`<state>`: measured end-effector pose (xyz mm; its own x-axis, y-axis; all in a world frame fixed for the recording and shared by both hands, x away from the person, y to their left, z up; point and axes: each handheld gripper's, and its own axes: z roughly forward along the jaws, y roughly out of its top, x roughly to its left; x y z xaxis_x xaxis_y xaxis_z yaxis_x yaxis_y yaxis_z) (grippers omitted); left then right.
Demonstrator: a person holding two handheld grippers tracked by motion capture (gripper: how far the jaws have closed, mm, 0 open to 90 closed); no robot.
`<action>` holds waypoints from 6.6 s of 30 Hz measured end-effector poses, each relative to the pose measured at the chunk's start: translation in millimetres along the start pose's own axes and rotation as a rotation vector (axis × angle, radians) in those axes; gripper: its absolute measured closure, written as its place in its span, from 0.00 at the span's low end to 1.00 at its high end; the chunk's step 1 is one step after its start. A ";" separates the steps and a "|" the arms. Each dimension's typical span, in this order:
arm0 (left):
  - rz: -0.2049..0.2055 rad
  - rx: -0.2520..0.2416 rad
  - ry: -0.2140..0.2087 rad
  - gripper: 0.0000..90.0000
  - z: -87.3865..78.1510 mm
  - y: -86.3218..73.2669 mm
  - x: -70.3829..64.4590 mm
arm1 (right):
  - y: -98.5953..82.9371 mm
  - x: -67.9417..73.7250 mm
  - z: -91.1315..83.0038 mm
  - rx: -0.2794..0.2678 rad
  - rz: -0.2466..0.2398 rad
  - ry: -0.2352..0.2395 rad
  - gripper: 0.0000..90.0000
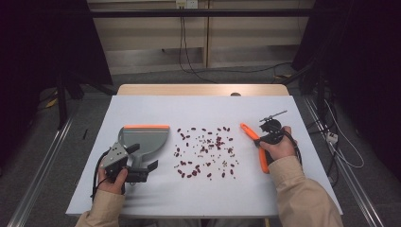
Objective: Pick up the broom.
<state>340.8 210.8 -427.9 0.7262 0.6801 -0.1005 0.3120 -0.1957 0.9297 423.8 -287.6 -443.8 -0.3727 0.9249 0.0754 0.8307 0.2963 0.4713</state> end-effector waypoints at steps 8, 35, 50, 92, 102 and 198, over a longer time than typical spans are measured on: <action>0.001 -0.004 -0.004 0.03 0.9 0.2 -0.2 | -0.7 -2.5 -2.0 -0.006 -0.003 0.021 0.78; 0.033 -0.027 -0.057 0.03 16.2 33.7 -26.4 | -30.2 -8.6 -80.9 -0.618 0.056 0.141 0.79; 0.016 -0.020 -0.139 0.03 51.1 58.9 -51.8 | -15.3 6.5 -94.2 -0.760 0.063 0.202 0.79; -0.117 0.077 -0.074 0.79 136.0 63.1 -76.0 | 57.1 135.5 -48.7 -0.747 -0.037 0.219 0.43; -0.096 0.049 -0.022 0.79 134.2 63.3 -77.7 | 54.7 142.8 -35.7 -0.690 0.090 0.279 0.35; 0.032 0.039 -0.117 0.08 83.9 74.0 -54.7 | 32.8 39.8 -67.0 -0.452 0.097 0.188 0.86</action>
<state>375.6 99.8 -383.3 0.8022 0.5861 -0.1136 0.3092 -0.2452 0.9188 408.4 -257.0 -366.4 -0.4050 0.8719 0.2753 0.6184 0.0395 0.7849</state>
